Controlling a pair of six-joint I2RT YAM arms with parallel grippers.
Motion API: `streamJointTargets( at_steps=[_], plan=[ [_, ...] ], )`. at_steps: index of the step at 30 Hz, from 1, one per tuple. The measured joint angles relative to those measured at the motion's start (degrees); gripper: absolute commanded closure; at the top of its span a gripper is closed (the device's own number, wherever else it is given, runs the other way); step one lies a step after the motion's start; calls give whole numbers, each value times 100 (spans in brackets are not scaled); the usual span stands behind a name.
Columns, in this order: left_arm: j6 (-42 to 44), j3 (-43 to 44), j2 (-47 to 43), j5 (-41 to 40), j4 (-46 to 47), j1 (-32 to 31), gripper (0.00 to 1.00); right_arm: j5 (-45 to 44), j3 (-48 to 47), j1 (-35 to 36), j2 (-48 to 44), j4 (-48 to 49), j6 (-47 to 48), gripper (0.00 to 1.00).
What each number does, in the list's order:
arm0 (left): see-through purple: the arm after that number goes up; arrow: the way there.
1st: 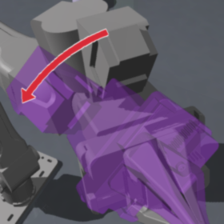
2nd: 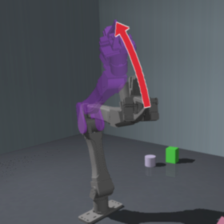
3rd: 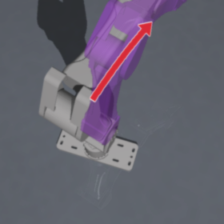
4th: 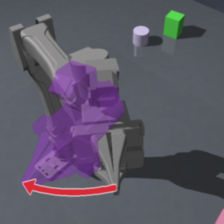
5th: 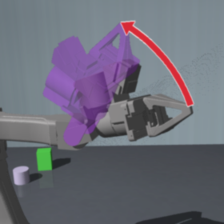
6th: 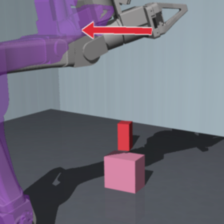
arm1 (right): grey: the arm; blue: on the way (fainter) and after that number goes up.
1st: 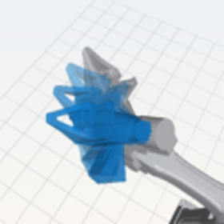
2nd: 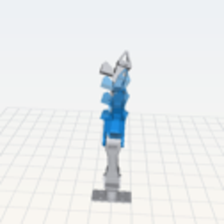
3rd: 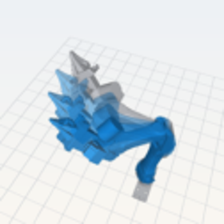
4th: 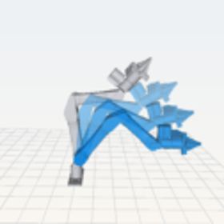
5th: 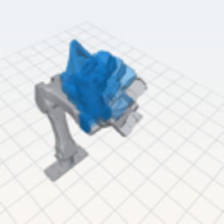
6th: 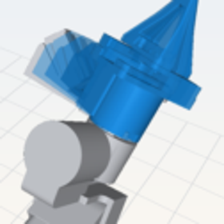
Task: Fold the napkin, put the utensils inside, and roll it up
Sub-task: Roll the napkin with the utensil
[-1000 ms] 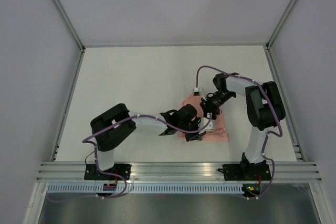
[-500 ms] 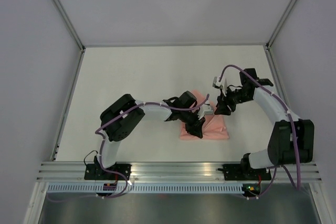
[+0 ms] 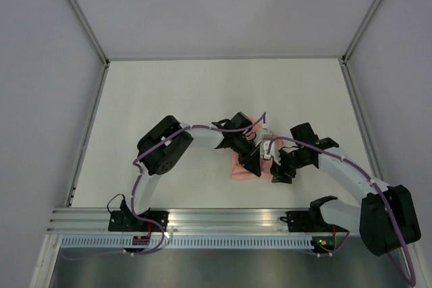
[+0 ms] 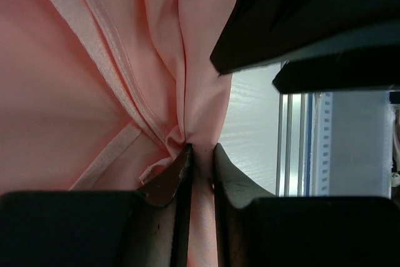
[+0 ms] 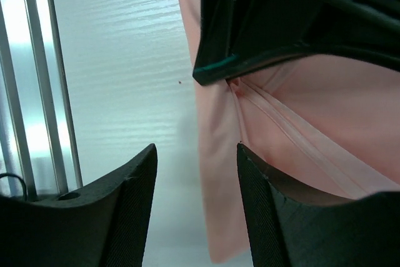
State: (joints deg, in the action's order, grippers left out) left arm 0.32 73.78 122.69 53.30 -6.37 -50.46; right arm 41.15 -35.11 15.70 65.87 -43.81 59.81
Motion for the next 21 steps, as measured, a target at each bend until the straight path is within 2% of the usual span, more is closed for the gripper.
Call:
streamJointTargets(
  at_steps=[7,13,19,21],
  plan=[
    [-247,109,136,184,-50,55,98,-673,704,857,-260,1207,-601,39],
    [-374,166,216,291,-79,79,98,-1062,763,1272,-188,1910,-981,45],
    [-426,170,240,354,-70,101,97,-1285,763,1569,192,2282,-1202,65],
    [-442,170,240,358,-72,109,94,-1281,765,1587,332,2328,-1231,75]
  ],
)
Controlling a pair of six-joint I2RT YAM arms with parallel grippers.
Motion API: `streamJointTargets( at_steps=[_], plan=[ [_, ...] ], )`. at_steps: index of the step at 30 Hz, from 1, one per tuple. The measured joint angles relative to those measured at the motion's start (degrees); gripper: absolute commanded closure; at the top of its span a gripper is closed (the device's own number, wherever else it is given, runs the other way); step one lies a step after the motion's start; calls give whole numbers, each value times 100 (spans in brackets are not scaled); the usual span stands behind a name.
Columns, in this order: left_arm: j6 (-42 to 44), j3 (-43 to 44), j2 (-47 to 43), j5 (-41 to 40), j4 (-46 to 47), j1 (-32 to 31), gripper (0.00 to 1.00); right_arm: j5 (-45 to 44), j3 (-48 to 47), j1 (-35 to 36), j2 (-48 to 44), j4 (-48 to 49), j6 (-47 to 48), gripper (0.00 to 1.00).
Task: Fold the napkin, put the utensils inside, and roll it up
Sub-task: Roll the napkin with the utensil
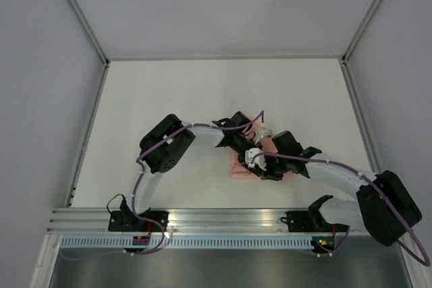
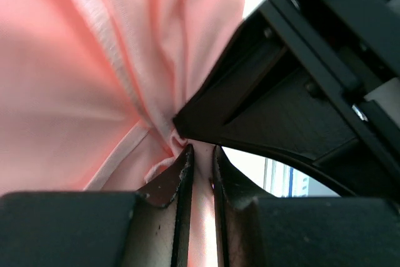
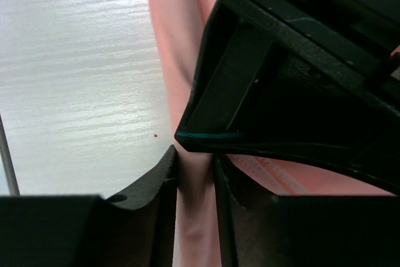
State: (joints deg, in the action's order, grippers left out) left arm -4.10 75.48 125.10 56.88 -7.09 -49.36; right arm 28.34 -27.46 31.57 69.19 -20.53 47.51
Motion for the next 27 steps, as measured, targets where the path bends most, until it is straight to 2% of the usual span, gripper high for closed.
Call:
streamJointTargets(
  at_steps=[1,4,7,12,17,27],
  plan=[
    [-2,0,0,-2,-4,11,89,24,-2,2,35,7,-13,81],
    [-68,-13,-2,-4,4,55,80,42,-22,15,94,52,-31,91],
    [-214,-155,-109,-114,151,76,80,79,-116,15,227,31,-31,98],
    [-586,-741,-629,-831,643,133,78,289,-404,-50,651,-2,33,100],
    [-957,-1419,-1305,-1810,1231,162,79,774,-903,-415,1287,-308,269,100],
    [-1414,-2586,-2667,-3703,2306,334,81,1891,-2262,-1134,2892,-1963,994,100]
  ],
)
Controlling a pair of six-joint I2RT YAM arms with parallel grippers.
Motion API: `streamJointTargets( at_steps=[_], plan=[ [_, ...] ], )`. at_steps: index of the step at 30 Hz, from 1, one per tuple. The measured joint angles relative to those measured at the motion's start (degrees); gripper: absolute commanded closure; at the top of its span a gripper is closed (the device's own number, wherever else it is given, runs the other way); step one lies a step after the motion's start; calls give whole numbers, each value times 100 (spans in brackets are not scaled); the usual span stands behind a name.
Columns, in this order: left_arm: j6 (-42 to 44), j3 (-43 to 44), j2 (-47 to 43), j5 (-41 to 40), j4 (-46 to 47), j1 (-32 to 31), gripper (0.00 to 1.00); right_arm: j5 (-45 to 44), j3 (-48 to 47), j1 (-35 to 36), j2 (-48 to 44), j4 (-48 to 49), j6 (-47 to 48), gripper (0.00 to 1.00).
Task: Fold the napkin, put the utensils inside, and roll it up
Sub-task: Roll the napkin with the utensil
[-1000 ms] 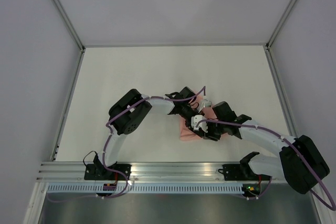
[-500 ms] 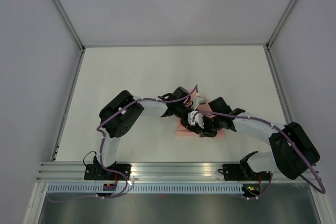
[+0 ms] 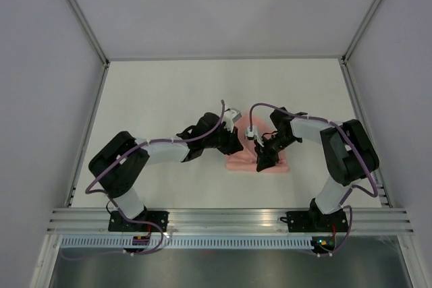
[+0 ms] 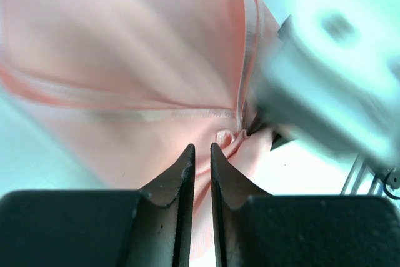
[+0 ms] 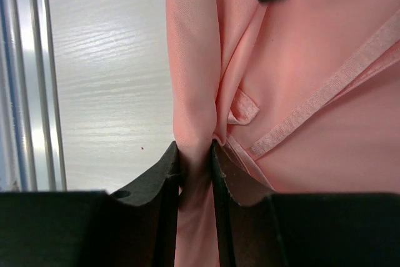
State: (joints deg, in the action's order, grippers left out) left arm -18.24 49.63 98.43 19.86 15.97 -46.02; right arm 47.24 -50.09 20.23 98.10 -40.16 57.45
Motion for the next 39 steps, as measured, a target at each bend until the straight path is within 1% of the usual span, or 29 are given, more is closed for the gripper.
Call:
streamJointTargets(
  at_steps=[3,5,7,8,9,12,15,17,20,21,23,24,28,32,34,39],
  plan=[
    [-79,-787,-614,-662,697,-52,82,273,-369,-157,466,-485,136,100],
    [-20,-1368,-1045,-1375,1152,-205,82,424,-573,-240,728,-763,201,100],
    [216,-1683,-1349,-2146,1390,-614,82,505,-710,-264,927,-984,247,100],
    [560,-1703,-1386,-2581,1513,-951,82,551,-765,-269,1027,-1099,254,99],
    [892,-1683,-1370,-2922,1676,-1287,78,592,-809,-271,1115,-1213,249,100],
    [1821,-1552,-1172,-3567,2011,-2041,77,632,-885,-273,1333,-1473,251,100],
    [2800,-1432,-680,-4109,2457,-2487,72,664,-977,-273,1526,-1742,236,100],
    [3340,-1432,-337,-4350,2647,-2688,71,675,-1034,-280,1620,-1858,223,100],
    [3853,-1432,39,-4461,2739,-2879,68,678,-1102,-310,1718,-1974,192,99],
    [3978,-1432,109,-4463,2747,-2922,64,678,-1126,-319,1753,-2011,186,100],
    [4144,-1432,164,-4413,2734,-2964,62,678,-1165,-328,1808,-2074,173,100],
    [4188,-1432,164,-4356,2734,-2966,59,678,-1185,-328,1829,-2096,166,100],
    [4232,-1335,164,-4017,2542,-2962,53,678,-1200,-343,1867,-2135,129,100],
    [4227,-1110,160,-3571,2048,-2959,49,678,-1200,-350,1875,-2153,116,100],
    [4225,-986,160,-3359,1794,-2951,45,675,-1200,-352,1875,-2153,109,100],
    [4148,-761,212,-2959,1360,-2723,44,678,-1204,-354,1886,-2159,103,99]
  ],
)
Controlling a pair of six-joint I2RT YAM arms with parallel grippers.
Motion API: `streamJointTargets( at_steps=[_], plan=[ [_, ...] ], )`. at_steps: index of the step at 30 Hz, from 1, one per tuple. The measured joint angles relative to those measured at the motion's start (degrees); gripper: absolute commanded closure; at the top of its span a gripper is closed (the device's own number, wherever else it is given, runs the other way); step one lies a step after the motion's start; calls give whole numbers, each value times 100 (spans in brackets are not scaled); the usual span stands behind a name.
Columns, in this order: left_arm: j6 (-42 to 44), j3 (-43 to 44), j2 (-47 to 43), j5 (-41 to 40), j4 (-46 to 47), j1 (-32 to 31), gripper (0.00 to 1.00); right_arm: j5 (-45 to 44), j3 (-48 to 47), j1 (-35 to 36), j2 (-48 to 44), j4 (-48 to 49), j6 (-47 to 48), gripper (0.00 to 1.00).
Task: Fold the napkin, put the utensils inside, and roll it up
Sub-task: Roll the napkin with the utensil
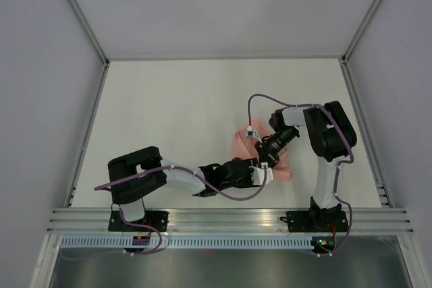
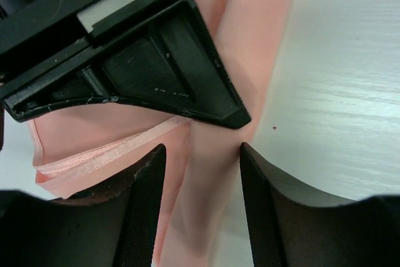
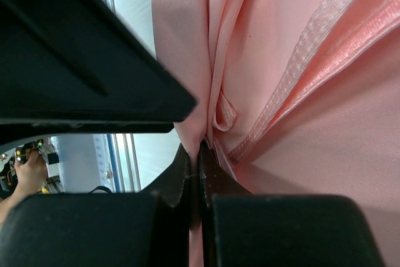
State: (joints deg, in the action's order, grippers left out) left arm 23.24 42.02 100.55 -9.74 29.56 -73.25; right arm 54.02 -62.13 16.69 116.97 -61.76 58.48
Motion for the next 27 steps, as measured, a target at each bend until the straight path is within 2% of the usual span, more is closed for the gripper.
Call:
streamJointTargets(
  at_steps=[7,11,13,14,16,17,19,24,27],
  plan=[
    [-243,245,164,750,-382,420,47,-4,-13,0,11,-15,-7,100],
    [-367,407,286,1163,-636,520,59,-7,-39,0,37,-46,-7,100],
    [-411,533,345,1349,-798,579,70,-44,-66,0,57,-90,-7,100],
    [-437,603,365,1469,-894,619,78,-59,-76,0,63,-116,-2,100],
    [-479,772,417,1751,-1134,708,86,-116,-92,-13,68,-155,17,100],
    [-496,857,448,1878,-1248,754,93,-136,-96,-24,68,-168,28,99],
    [-546,1012,501,2114,-1473,841,98,-149,-96,-37,66,-170,22,94],
    [-721,1469,710,2855,-2039,1139,98,-264,-63,-42,-52,-122,-157,70],
    [-876,1764,903,3364,-2277,1335,98,-393,-2,-42,-267,-76,-284,61]
  ],
)
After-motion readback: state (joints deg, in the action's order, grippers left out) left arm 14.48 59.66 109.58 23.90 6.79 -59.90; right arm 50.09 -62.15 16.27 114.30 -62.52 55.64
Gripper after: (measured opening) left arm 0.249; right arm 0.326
